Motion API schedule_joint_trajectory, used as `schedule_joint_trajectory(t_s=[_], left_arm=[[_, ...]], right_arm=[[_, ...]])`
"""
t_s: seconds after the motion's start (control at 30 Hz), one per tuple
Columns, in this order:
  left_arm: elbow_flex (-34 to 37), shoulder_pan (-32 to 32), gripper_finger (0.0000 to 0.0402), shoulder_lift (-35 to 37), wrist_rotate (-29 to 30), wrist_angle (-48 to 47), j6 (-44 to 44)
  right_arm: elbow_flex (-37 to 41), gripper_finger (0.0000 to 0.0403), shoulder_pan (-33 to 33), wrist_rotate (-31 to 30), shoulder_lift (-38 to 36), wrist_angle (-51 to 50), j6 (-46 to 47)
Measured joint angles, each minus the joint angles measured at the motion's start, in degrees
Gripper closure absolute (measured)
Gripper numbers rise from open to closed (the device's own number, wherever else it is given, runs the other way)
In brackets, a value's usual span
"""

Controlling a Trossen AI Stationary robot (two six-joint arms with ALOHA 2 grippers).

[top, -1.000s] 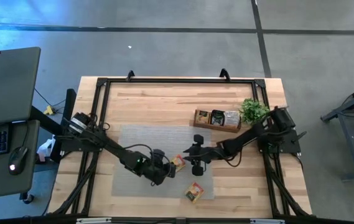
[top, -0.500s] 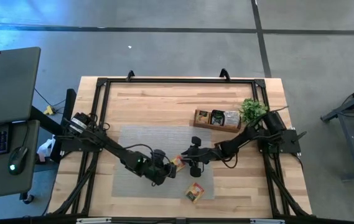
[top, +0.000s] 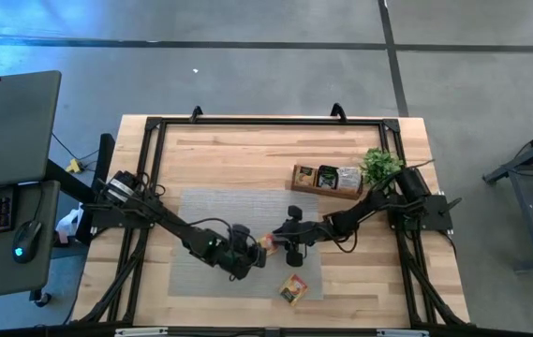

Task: Pick & Place Tea
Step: Put the yellow tea bag in the left section of the wooden organizer

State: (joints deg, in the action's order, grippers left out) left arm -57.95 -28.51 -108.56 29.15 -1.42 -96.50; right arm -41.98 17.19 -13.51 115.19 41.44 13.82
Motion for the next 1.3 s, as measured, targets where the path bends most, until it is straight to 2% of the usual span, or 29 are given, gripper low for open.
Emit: schedule_joint_trajectory(t_s=[0.13, 0.43, 0.57, 0.8, 0.87, 0.93, 1.1, 1.2, 1.3], left_arm=[[0.1, 0.1, 0.0232, 0.0, 2.8, 0.0, 0.7], [0.1, 0.1, 0.0243, 0.0, 2.0, 0.0, 4.3], [0.1, 0.1, 0.0284, 0.0, 1.8, 0.3, 5.0], [0.1, 0.1, 0.0382, 0.0, 1.8, 0.3, 7.7], [0.1, 0.1, 0.0396, 0.0, 2.0, 0.4, 8.4], [0.1, 0.1, 0.0393, 0.0, 2.0, 0.5, 9.3], [-2.7, 0.1, 0.0397, 0.0, 1.9, -1.8, 12.1], [-7.1, 0.5, 0.0399, 0.0, 1.7, -6.8, 15.3], [-14.2, 2.1, 0.04, 0.0, -0.9, -14.5, 21.1]], right_arm=[[0.0, 0.0265, 0.4, 1.0, 0.0, 0.1, 1.5], [0.0, 0.0265, 1.4, -0.6, 0.0, 0.0, 1.2], [0.0, 0.0265, 1.4, -2.0, 0.1, 0.0, 1.1], [0.0, 0.0265, 1.8, -2.6, 0.0, 0.0, 1.1], [0.0, 0.0265, 1.9, -2.6, -0.4, -0.2, 1.6], [0.2, 0.0265, 2.2, -2.7, -1.5, -1.0, 1.1], [0.2, 0.0265, 3.6, -2.7, -8.6, -6.2, -1.9], [0.1, 0.0265, 5.1, -2.9, -15.9, -14.7, -2.9], [0.1, 0.0265, 7.2, -3.6, -24.6, -25.2, -1.7]])
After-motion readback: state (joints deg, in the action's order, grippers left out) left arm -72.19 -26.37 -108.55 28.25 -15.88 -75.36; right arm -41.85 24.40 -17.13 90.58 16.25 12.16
